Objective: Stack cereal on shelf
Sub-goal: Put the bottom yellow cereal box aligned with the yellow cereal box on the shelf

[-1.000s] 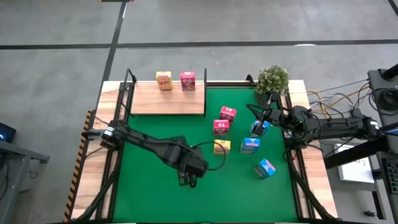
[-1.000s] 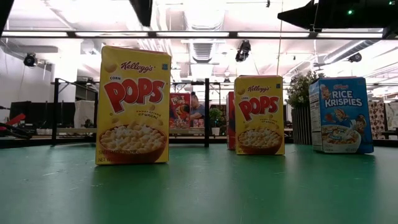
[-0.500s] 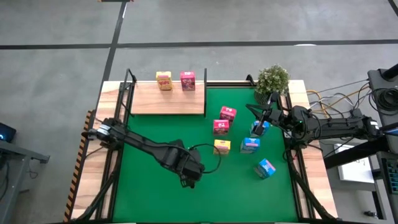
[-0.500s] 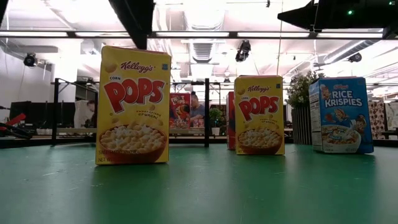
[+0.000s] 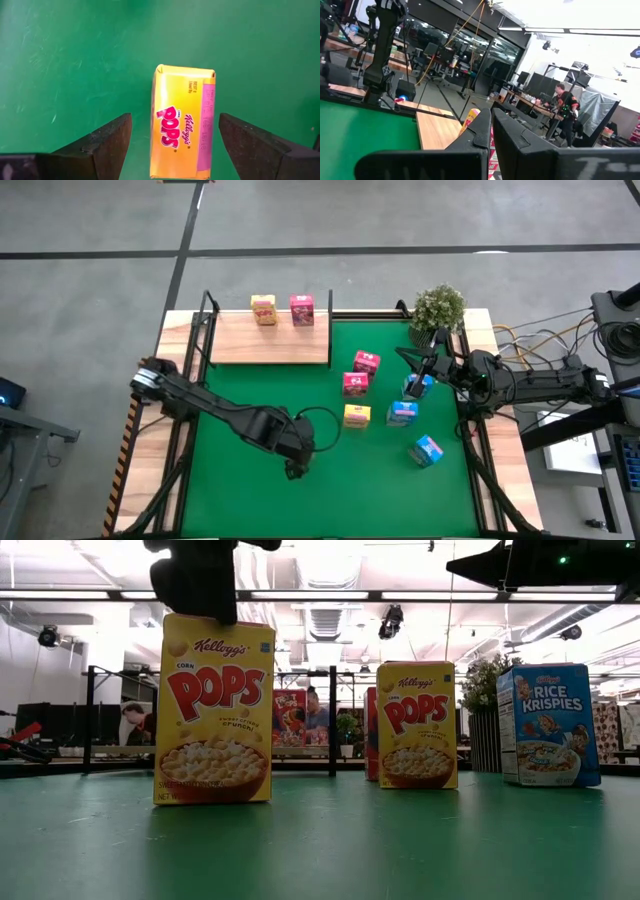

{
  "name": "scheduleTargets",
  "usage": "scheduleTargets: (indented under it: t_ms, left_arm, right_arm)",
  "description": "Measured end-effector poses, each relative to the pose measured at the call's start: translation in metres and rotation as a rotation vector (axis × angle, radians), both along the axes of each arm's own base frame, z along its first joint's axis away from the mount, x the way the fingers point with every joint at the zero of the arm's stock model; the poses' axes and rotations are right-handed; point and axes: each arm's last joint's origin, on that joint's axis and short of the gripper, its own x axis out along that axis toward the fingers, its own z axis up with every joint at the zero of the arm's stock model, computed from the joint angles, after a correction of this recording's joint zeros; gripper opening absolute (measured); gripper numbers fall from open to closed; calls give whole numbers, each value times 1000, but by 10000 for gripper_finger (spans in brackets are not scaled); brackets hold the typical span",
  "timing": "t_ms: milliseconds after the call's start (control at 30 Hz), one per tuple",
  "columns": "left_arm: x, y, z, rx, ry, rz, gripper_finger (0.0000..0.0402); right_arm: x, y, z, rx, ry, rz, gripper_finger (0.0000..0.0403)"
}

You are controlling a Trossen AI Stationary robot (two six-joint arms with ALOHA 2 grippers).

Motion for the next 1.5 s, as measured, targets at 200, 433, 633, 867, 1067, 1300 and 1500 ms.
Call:
scheduleTargets:
  t_ms: [200, 433, 633, 867, 1067, 1300, 1500]
  left_arm:
    - [-3, 1, -11, -14, -17, -3, 270]
    - [-2, 1, -12, -16, -28, -21, 236]
    - [-2, 1, -11, -18, -26, -22, 224]
    - [-2, 1, -11, -22, -24, -23, 211]
    - [-2, 1, -11, -22, -24, -23, 202]
    - [-2, 1, -11, -26, -22, -25, 188]
    - [-2, 1, -9, -21, -18, -41, 176]
  right_arm:
    - [0, 0, 0, 0, 0, 0, 9]
    - [0, 0, 0, 0, 1, 0, 9]
    - [0, 0, 0, 0, 0, 0, 9]
    - [0, 0, 0, 0, 0, 0, 9]
    - [0, 0, 0, 0, 1, 0, 9]
    - [0, 0, 0, 0, 1, 0, 9]
    - [0, 0, 0, 0, 1, 0, 9]
